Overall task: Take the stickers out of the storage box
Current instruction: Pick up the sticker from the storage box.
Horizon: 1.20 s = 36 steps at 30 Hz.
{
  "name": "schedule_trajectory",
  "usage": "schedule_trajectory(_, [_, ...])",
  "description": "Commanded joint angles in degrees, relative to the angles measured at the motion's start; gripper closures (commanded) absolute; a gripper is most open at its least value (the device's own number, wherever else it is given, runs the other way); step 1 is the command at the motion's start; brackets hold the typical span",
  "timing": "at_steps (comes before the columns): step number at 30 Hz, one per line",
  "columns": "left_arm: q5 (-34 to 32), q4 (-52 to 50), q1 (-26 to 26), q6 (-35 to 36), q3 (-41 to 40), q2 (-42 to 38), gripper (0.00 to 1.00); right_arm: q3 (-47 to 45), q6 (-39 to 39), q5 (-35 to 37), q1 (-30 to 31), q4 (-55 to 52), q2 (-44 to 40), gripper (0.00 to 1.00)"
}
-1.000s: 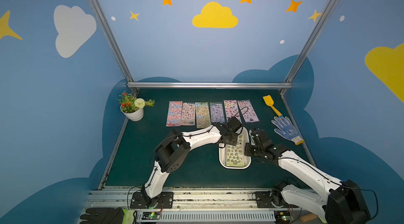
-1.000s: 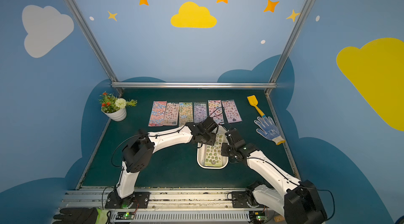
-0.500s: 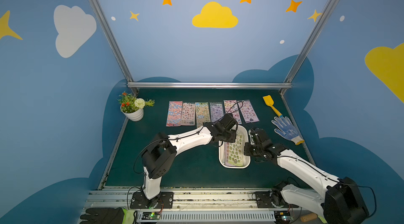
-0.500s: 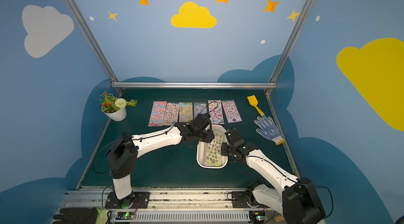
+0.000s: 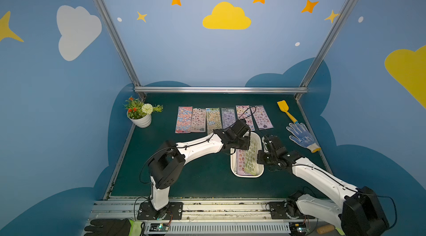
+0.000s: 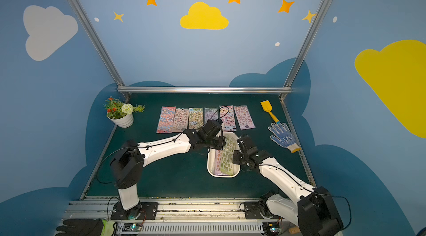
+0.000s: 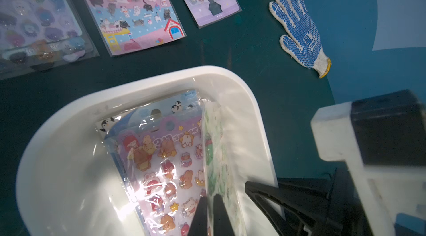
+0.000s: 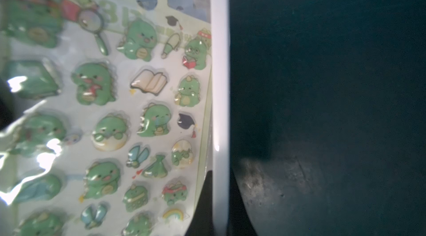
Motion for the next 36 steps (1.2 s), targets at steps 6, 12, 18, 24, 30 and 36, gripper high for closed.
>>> schedule_trajectory(6, [-0.5, -1.3, 0.3, 0.9, 0.1, -2.2, 0.97, -0.3, 0.2, -0.6, -0.3, 1.7, -1.1, 1.00])
schedule_trajectory(12, [-0.4, -1.7, 1.2, 1.4, -1.2, -6.2, 0.97, -0.3, 0.2, -0.7, -0.3, 1.5, -1.4, 1.00])
schedule_trajectory(18, [-0.6, -4.1, 2.3, 1.1, -1.8, -9.6, 0.97, -0.3, 0.2, -1.1, -0.3, 1.7, -1.1, 1.00])
schedule_trajectory(24, [3.1, -4.8, 4.8, 2.0, -4.6, -15.7, 0.97, -0.2, 0.0, -1.9, -0.3, 1.5, -1.3, 1.00])
schedule_trajectory(30, [2.0, -8.5, 8.0, 3.3, -8.2, -24.0, 0.96, -0.2, -0.5, -2.4, -0.3, 1.6, -2.2, 1.00])
schedule_trajectory(36, [4.1, -15.0, 15.9, 5.5, -13.0, -34.1, 0.97, -0.5, -1.5, -4.7, -0.3, 2.8, -2.7, 1.00])
